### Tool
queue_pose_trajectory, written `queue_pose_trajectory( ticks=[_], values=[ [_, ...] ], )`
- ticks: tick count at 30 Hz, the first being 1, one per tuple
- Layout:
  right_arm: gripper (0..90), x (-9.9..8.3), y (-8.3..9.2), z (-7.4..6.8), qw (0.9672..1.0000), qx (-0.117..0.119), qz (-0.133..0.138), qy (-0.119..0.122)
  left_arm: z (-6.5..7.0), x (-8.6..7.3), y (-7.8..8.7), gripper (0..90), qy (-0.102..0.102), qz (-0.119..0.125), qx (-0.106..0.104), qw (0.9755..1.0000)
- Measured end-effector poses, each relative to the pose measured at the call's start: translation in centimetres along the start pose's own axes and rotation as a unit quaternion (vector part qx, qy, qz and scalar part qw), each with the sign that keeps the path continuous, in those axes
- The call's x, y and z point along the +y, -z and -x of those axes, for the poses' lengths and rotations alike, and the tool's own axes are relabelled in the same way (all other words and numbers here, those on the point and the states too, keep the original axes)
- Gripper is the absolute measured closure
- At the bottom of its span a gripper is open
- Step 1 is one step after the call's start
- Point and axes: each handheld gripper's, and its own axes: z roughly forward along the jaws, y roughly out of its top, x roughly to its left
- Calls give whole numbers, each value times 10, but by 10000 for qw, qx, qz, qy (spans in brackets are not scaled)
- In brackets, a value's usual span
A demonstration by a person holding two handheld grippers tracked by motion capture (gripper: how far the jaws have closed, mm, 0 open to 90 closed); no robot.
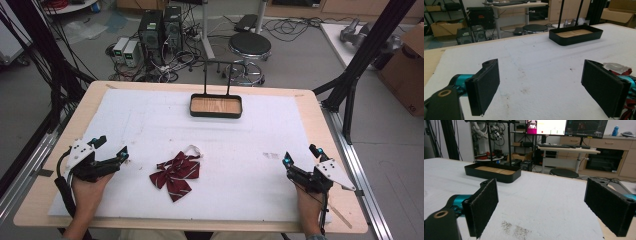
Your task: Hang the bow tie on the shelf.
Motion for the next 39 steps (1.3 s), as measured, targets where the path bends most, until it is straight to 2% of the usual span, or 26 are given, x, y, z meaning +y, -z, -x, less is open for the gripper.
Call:
queue_pose_trajectory(
  ticks=[17,27,31,34,35,36,37,38,39],
  values=[
    [111,0,0,0,10000,6,-32,19,1,-1,3,173,32,56,-23,10000],
    [111,0,-1,0,10000,7,-41,31,4,-1,3,208,43,-23,-66,10000],
    [111,0,-1,0,10000,6,-42,20,12,1,0,208,1,-84,-189,9998],
    [111,0,-1,0,10000,16,-47,11,22,3,-3,208,-8,-124,-409,9991],
    [111,0,-1,0,10000,16,-47,11,22,3,-3,208,-8,-124,-409,9991],
    [111,0,-1,0,10000,19,-52,13,27,3,-5,208,7,-144,-521,9985],
    [111,0,-1,0,10000,20,-51,16,27,3,-5,208,7,-144,-521,9985],
    [111,0,-1,-1,10000,20,-54,-2,32,4,-7,208,9,-197,-658,9976],
    [111,0,-1,-1,10000,20,-54,-2,32,4,-7,210,9,-197,-658,9976]
  ],
)
